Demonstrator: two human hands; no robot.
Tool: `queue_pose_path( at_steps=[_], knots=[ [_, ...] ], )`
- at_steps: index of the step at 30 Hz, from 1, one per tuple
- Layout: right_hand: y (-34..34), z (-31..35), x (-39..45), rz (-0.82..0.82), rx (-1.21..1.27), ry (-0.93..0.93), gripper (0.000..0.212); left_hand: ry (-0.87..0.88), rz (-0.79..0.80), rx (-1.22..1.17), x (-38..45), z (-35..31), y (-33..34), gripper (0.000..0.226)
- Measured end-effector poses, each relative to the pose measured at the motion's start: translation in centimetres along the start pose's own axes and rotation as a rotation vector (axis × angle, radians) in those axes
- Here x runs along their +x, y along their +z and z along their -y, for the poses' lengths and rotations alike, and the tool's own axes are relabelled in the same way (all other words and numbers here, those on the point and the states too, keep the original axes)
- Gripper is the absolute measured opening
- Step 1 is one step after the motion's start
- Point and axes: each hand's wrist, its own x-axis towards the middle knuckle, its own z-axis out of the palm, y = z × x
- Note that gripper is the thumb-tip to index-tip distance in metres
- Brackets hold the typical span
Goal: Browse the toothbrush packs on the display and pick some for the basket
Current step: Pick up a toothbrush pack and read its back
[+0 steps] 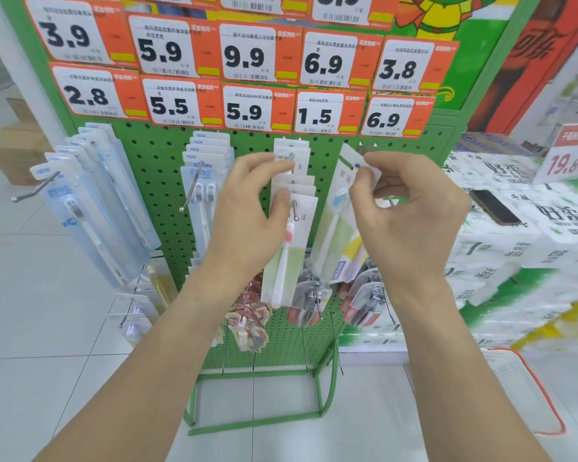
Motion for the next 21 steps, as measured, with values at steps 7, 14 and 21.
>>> queue_pose_path(
  at_steps=[7, 14, 21],
  knots=[
    [-1.8, 0.9, -2.9, -0.113, 0.108, 0.019, 0.01, 0.163, -0.436, -0.141, -4.3, -2.3, 0.0, 0.027],
    [-2.5, 1.9, -7.7, 0.203, 0.375, 0.442, 0.015, -0.187, 0.035, -0.371, -11.6, -2.0, 1.6, 0.032],
    [-1.4, -0.1, -13.7, 0.449, 0.494, 0.873, 0.011, -0.61, 0.173, -0.572, -15.3, 2.1, 0.5, 0.038]
  ],
)
